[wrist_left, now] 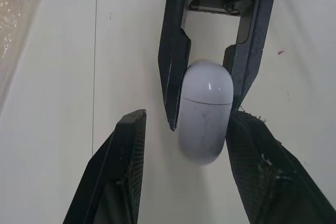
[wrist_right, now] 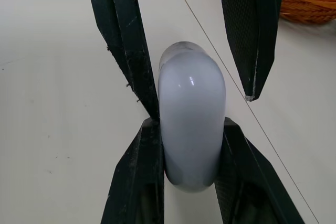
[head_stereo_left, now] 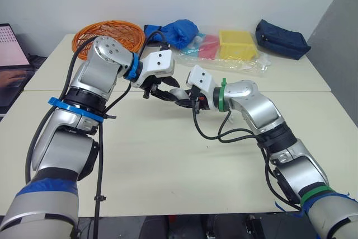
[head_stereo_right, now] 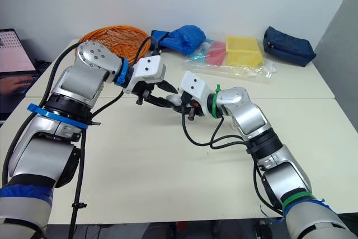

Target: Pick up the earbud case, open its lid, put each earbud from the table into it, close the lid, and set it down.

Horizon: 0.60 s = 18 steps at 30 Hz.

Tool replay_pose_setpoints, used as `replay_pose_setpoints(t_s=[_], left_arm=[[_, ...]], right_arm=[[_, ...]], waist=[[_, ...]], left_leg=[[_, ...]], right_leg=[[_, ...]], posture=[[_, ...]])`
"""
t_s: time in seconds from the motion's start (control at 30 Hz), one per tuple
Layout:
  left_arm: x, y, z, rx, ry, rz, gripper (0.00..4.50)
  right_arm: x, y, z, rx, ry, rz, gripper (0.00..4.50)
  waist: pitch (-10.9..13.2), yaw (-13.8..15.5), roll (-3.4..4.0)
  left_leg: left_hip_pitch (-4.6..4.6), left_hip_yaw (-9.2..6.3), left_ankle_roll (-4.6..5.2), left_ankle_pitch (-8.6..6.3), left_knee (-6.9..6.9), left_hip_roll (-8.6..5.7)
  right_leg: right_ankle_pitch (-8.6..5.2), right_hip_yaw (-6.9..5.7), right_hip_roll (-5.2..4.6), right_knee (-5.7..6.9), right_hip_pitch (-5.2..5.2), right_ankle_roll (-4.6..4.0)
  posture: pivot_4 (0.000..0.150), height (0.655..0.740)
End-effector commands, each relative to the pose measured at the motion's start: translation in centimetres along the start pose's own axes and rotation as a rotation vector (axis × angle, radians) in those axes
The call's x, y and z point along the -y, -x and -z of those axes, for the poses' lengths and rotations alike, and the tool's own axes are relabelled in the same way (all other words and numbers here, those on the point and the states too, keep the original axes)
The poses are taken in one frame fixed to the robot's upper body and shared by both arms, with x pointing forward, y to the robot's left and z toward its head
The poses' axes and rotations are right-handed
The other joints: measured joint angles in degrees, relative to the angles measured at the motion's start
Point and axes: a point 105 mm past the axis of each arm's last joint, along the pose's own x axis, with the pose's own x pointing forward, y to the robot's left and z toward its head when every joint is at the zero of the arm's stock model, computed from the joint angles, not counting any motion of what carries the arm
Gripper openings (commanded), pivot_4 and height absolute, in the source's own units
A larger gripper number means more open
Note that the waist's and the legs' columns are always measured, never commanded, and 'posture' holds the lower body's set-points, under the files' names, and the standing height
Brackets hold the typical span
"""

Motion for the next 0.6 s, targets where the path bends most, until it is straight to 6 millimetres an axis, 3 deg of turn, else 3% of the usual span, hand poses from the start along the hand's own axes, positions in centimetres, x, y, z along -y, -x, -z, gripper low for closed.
replay_pose_setpoints(t_s=[0.03, 0.17, 0.27, 0.37, 0.6], left_arm=[[-0.86, 0.89, -1.53, 0.028, -0.048, -0.046, 2.29], [-0.59, 0.82, -1.37, 0.022, -0.052, -0.028, 2.29], [-0.39, 0.78, -1.21, 0.013, -0.053, -0.015, 1.73], [-0.2, 0.78, -1.22, 0.012, -0.052, 0.001, 0.86], [-0.09, 0.71, -1.33, 0.012, -0.058, 0.011, 0.78]], right_arm=[[-0.06, 0.12, -2.12, 0.059, 0.067, -0.008, 0.82], [0.16, 0.07, -2.3, 0.063, 0.068, -0.003, 0.82], [0.24, 0.15, -2.31, 0.063, 0.074, -0.003, 0.82], [0.32, 0.22, -2.3, 0.06, 0.084, -0.003, 0.82], [0.44, 0.26, -2.39, 0.058, 0.102, -0.002, 0.82]], waist=[[0.0, 0.0, 0.0], [0.0, 0.0, 0.0], [0.0, 0.0, 0.0], [0.0, 0.01, 0.0], [0.0, 0.0, 0.0]], left_leg=[[0.0, 0.0, 0.0, 0.0, 0.0, 0.0], [0.0, 0.0, 0.0, 0.0, 0.0, 0.0], [0.0, 0.0, 0.0, 0.0, 0.0, 0.0], [0.0, 0.01, 0.0, 0.0, 0.0, -0.01], [0.0, 0.0, 0.0, 0.0, 0.0, 0.0]], right_leg=[[0.0, 0.0, 0.0, 0.0, 0.0, 0.0], [0.0, 0.01, 0.0, 0.0, 0.0, 0.0], [0.0, 0.0, 0.0, 0.0, 0.0, 0.0], [0.0, 0.0, 0.0, 0.0, 0.0, 0.0], [0.0, 0.0, 0.0, 0.0, 0.0, 0.0]], posture=[[0.15, 0.74], [0.15, 0.74], [0.15, 0.74], [0.15, 0.74], [0.15, 0.74]])
